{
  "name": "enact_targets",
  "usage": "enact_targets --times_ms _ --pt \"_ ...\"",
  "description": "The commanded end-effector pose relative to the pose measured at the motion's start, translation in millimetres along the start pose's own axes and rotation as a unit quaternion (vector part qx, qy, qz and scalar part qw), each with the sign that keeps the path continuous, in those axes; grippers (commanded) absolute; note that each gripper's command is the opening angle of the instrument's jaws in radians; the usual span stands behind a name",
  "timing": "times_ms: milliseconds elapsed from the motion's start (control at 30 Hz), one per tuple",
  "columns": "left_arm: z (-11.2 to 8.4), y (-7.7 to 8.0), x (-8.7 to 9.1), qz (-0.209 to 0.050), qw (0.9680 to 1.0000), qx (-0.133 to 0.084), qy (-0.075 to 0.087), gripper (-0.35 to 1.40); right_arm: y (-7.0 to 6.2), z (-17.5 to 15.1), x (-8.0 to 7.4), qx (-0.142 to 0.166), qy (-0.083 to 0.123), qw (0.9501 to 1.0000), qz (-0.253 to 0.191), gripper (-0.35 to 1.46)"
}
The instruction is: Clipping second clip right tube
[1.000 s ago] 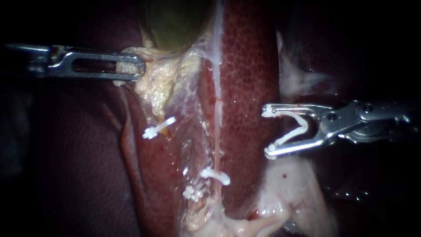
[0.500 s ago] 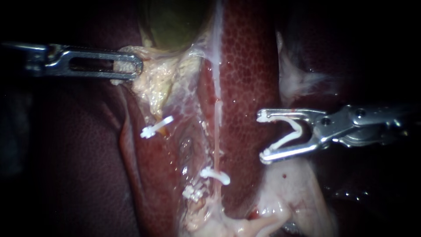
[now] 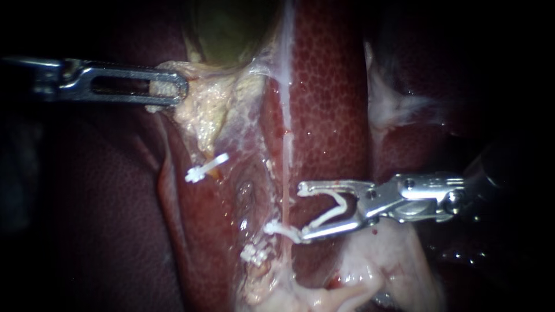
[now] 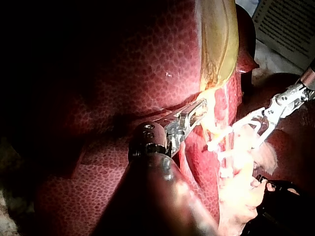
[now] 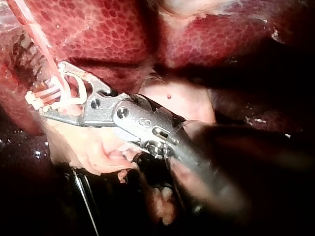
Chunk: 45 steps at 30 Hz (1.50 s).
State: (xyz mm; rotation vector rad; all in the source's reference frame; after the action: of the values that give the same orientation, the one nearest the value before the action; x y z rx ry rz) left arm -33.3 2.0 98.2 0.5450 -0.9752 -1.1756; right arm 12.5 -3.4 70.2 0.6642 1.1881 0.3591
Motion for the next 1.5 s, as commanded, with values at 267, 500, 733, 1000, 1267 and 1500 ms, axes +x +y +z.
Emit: enact_targets --times_ms 267,500,733,1000,1267,1500 --pt "0.0 -0.1 0.1 0.0 1.0 -0.001 0.0 -0.35 0.9 2.2 -1.5 -0.007 -0.004 0.9999 0.014 0.59" --pt "0.1 -0.1 0.1 0.0 1.0 -0.001 -0.001 -0.35 1.1 4.2 -2.2 0.001 -0.004 0.9995 0.031 0.58" --pt "0.1 -0.1 0.1 0.0 1.0 -0.001 -0.001 -0.35 1.2 5.0 -2.0 0.018 0.01 0.9985 0.05 0.55" --pt "0.2 -0.2 0.1 0.0 1.0 -0.001 -0.001 -0.35 1.3 5.7 -2.0 0.031 0.011 0.9973 0.065 0.46" --pt "0.2 -0.2 0.2 0.0 1.0 -0.001 -0.001 -0.35 1.8 5.5 -2.2 0.035 0.012 0.9964 0.076 0.04" --pt "0.1 -0.3 0.2 0.0 1.0 -0.002 -0.001 -0.35 2.4 5.0 -2.6 0.038 0.011 0.9949 0.093 -0.3"
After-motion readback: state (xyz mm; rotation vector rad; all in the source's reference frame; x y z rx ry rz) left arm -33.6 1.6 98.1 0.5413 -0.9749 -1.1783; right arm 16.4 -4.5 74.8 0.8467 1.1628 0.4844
